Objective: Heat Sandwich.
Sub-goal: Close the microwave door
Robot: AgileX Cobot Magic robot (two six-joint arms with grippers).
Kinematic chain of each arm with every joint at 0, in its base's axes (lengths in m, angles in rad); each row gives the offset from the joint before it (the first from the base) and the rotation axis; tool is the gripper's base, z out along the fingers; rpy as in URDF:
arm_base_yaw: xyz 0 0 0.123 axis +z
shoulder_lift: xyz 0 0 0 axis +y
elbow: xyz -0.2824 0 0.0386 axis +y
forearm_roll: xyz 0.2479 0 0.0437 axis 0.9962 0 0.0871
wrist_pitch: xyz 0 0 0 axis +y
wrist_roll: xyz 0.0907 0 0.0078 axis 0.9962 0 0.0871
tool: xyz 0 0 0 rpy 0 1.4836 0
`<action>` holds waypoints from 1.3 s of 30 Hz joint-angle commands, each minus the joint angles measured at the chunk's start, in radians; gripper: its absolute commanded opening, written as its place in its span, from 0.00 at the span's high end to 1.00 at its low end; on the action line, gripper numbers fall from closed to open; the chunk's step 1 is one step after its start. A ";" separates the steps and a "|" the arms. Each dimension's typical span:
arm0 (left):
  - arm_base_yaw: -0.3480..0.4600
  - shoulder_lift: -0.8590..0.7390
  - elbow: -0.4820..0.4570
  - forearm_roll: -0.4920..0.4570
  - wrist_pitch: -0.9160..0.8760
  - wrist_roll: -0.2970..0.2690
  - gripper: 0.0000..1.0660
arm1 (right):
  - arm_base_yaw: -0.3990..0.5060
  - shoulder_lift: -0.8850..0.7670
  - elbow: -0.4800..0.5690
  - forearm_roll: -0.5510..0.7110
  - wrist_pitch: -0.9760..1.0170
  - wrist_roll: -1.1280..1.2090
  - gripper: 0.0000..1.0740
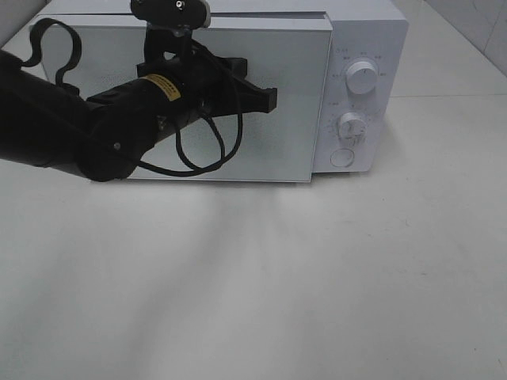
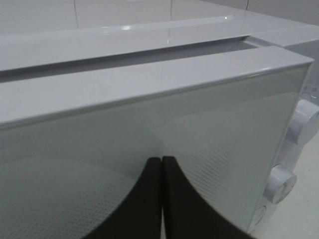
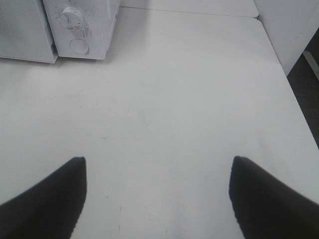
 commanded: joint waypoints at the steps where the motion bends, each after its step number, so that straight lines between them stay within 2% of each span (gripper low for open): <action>1: -0.005 0.020 -0.054 -0.027 0.020 0.000 1.00 | -0.008 -0.027 -0.002 0.001 -0.006 -0.003 0.29; 20: -0.001 0.124 -0.246 -0.095 0.106 0.037 1.00 | -0.008 -0.027 -0.002 0.001 -0.006 -0.003 0.29; 39: -0.006 0.109 -0.238 -0.093 0.114 0.037 1.00 | -0.008 -0.027 -0.002 0.001 -0.006 -0.003 0.29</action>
